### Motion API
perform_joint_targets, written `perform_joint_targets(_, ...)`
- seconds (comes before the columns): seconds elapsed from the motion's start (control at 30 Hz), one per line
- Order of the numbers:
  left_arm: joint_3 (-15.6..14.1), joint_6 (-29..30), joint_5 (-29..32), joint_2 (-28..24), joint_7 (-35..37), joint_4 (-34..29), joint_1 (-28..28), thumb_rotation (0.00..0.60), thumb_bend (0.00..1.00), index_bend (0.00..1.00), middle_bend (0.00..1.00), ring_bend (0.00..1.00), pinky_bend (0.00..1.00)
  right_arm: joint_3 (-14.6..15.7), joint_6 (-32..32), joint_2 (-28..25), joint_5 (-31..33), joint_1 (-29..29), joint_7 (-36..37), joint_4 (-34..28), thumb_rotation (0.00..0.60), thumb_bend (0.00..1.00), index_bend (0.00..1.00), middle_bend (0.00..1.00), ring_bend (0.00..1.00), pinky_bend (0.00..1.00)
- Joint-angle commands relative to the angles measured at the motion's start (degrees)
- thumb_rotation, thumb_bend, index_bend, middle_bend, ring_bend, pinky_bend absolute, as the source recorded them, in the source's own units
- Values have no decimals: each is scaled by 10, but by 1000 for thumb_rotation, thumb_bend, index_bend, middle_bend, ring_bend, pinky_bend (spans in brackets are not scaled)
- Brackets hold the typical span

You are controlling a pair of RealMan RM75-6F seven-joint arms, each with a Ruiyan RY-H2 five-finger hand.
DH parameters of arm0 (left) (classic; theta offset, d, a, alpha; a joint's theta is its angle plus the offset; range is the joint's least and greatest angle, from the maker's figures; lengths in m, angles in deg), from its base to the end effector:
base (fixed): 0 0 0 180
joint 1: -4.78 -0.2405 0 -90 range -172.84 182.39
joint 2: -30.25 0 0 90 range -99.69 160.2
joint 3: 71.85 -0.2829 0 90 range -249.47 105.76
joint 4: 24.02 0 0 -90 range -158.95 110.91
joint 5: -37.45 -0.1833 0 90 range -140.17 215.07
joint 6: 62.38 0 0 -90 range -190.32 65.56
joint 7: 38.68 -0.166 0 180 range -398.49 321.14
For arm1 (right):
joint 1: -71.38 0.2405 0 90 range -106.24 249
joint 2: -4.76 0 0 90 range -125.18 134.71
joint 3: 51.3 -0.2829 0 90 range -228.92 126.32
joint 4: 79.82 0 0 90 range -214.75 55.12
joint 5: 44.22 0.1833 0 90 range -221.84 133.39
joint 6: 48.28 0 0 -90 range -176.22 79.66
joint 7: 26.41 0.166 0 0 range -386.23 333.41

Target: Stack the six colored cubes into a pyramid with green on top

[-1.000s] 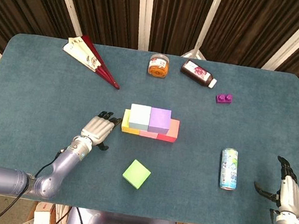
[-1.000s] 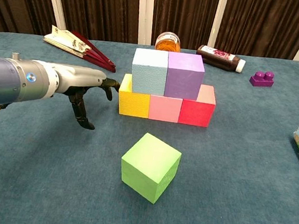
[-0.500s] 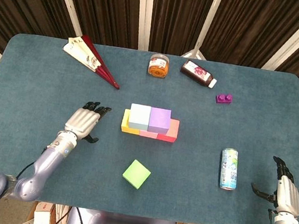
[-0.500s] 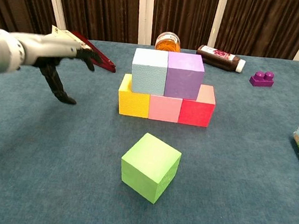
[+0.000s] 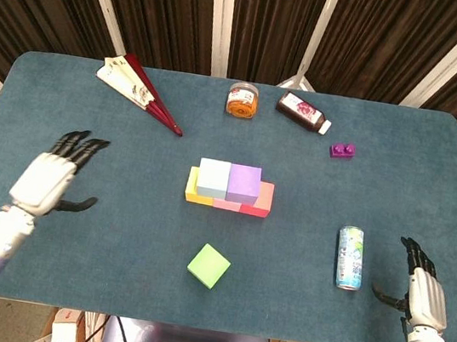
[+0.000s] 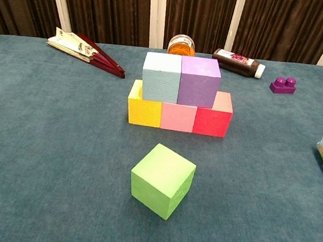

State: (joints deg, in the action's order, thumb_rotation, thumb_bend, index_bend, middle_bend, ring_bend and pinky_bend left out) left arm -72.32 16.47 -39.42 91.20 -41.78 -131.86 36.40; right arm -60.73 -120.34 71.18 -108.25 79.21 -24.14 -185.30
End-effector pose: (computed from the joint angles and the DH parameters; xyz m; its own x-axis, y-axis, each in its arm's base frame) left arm -0.1955 0.3045 0.1726 0.2779 0.0732 0.9578 0.9194 -0.3093 -0.2431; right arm -0.3223 -0.2261 0.1557 -0.0068 -0.1152 0.9933 -0.9629 0.2688 0.0246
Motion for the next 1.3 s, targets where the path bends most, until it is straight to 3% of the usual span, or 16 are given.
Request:
perform_joint_targets(0.03,-22,43,-56,-22,79,54,-44,600,272,107,81,0,0,1,-20,-11,-11,0,-34,-32,600,273,94,59,0,0)
perform_joint_targets(0.2,-32,87,-98,0,110,111,-84,600,272,107,68,0,0,7,-30,-31,-24,11,-105,-96,600,273,94,59,0,0)
perform_joint_targets(0.4,-37,89,-120,14,123,137,-103,600,272,108,62,0,0,26,-18,-34,-24,25,-174,-162,600,272,94,59,0,0)
perform_joint_targets(0.57,-34,109,-138,36,163,164,-121,600,272,107,61,0,0,38,-25,1,-9,44,-262,-216,600,273,94,60,0,0)
perform_joint_targets(0.67,-27,118,-136,55,170,188,-133,600,272,107,61,0,0,60,1,56,18,69,-326,-258,600,272,94,59,0,0)
perform_joint_targets(0.8,-16,126,-128,74,176,213,-146,600,271,107,61,0,0,56,-20,120,60,90,-390,-272,600,272,94,59,0,0)
perform_joint_targets(1.0,-7,126,-123,84,186,226,-156,600,272,107,62,0,0,41,-36,167,94,119,-438,-278,600,273,94,59,0,0)
perform_joint_targets(1.3,10,151,-132,95,176,223,-173,600,271,107,66,0,0,16,4,168,143,172,-444,-262,600,272,95,59,0,0)
